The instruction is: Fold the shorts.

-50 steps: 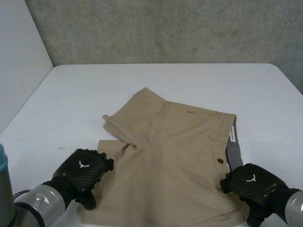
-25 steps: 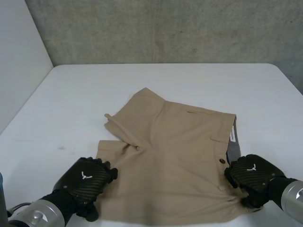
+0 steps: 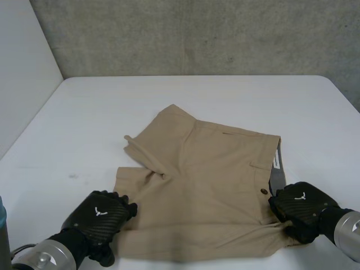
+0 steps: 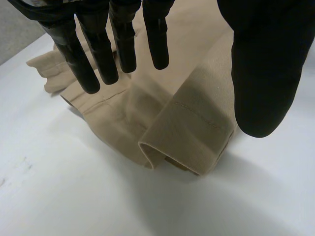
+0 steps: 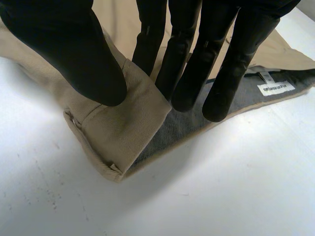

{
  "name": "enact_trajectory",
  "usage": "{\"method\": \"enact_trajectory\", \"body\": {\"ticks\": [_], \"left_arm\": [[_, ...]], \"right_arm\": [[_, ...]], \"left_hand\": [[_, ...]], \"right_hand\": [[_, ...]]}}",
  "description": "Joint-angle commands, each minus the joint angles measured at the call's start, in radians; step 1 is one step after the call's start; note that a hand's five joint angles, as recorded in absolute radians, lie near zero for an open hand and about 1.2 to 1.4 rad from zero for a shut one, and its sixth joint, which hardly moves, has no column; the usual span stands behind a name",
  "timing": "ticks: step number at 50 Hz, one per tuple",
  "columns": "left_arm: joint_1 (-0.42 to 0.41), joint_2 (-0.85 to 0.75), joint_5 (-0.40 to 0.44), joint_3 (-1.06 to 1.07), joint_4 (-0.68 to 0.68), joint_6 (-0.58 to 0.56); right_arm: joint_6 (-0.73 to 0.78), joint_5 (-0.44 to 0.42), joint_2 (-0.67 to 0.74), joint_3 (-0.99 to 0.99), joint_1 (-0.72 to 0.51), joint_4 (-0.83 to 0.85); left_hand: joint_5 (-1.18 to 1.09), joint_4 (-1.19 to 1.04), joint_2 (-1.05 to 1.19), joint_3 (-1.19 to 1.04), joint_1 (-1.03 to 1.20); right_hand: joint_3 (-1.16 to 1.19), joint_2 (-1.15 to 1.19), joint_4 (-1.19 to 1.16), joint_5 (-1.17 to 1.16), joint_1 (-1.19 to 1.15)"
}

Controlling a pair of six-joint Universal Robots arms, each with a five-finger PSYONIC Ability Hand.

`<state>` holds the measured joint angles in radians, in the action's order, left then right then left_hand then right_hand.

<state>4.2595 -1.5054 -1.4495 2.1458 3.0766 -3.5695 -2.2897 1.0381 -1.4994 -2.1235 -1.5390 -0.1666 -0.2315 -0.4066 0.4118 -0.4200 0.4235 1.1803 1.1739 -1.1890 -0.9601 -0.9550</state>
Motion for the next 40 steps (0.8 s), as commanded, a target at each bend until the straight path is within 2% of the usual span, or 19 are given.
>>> {"method": "enact_trajectory", "body": {"ticks": [1,3,6,7,8,9,15,20,27,40], "left_arm": [[0.003,-0.036,0.0,0.0,0.002,-0.002],[0.003,-0.067,0.0,-0.001,0.005,-0.002],[0.01,-0.101,0.005,-0.004,0.008,-0.002],[0.011,-0.114,0.005,-0.007,0.01,-0.002],[0.011,-0.119,0.006,-0.01,0.011,-0.002],[0.011,-0.121,0.006,-0.012,0.011,-0.002],[-0.003,-0.087,0.001,-0.03,-0.001,-0.008],[-0.001,0.076,0.003,-0.061,-0.096,-0.014],[0.0,0.255,0.006,-0.156,-0.257,-0.009],[-0.004,0.438,0.011,-0.274,-0.41,-0.011]], "right_arm": [[-0.053,0.002,0.001,0.008,0.002,0.005],[-0.062,0.003,-0.001,0.01,0.002,0.013],[-0.091,0.007,-0.001,0.01,0.0,0.022],[-0.096,0.008,-0.001,0.01,-0.001,0.021],[-0.097,0.008,-0.001,0.008,-0.004,0.019],[-0.097,0.01,-0.001,0.008,-0.006,0.019],[-0.096,0.02,-0.03,0.013,-0.006,0.01],[-0.088,0.04,-0.136,0.036,-0.006,-0.042],[-0.082,0.026,-0.323,0.123,0.0,-0.215],[-0.073,0.022,-0.533,0.207,-0.004,-0.393]], "left_hand": [[-0.119,-0.118,0.113,-0.105,0.101],[-0.206,-0.206,0.2,-0.192,0.189],[-0.546,-0.546,0.54,-0.532,0.529],[-0.818,-0.817,0.812,-0.804,0.8],[-0.951,-0.951,0.945,-0.937,0.934],[-0.99,-0.989,0.984,-0.976,0.972],[-0.99,-0.99,0.984,-0.976,0.973],[-0.99,-0.99,0.984,-0.976,0.973],[-0.99,-0.99,0.984,-0.976,0.973],[-0.99,-0.99,0.984,-0.976,0.973]], "right_hand": [[0.216,0.222,-0.207,-0.262,-0.441],[0.216,0.222,-0.207,-0.262,-0.441],[0.216,0.222,-0.207,-0.262,-0.441],[0.216,0.222,-0.207,-0.262,-0.441],[0.216,0.222,-0.207,-0.262,-0.441],[0.216,0.222,-0.207,-0.262,-0.441],[0.216,0.222,-0.207,-0.262,-0.441],[0.216,0.222,-0.207,-0.262,-0.441],[0.216,0.222,-0.207,-0.262,-0.441],[0.216,0.222,-0.207,-0.262,-0.441]]}}
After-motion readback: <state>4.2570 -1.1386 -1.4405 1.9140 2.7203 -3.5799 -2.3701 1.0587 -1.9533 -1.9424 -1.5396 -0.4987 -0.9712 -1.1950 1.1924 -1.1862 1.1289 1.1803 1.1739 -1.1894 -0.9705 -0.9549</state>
